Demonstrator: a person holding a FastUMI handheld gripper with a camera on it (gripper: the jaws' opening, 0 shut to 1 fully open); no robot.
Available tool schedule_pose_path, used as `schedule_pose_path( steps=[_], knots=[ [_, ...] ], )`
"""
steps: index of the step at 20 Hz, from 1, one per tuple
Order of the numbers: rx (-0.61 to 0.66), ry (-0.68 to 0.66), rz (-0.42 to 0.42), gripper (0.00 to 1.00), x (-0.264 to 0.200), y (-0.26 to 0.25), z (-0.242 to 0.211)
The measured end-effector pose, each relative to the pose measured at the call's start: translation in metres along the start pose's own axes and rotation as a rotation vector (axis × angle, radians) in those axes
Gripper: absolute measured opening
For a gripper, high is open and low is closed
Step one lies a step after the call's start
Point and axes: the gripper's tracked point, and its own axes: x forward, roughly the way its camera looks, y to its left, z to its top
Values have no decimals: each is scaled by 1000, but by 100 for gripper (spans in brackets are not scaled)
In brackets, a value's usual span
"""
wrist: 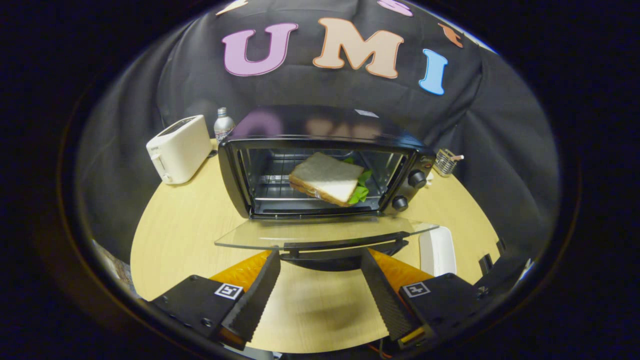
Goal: Open the toaster oven, put the food inside, and close the toaster oven door.
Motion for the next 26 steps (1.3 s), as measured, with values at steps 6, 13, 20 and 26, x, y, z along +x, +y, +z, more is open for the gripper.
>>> schedule_pose_path(
  steps=[6,13,20,26],
  knots=[
    [1,-19,13,99,-1,0,13],
    [36,-135,21,99,5,1,59],
    [124,-218,54,98,29,5,100],
    [71,-241,67,95,46,10,123]
  ],
)
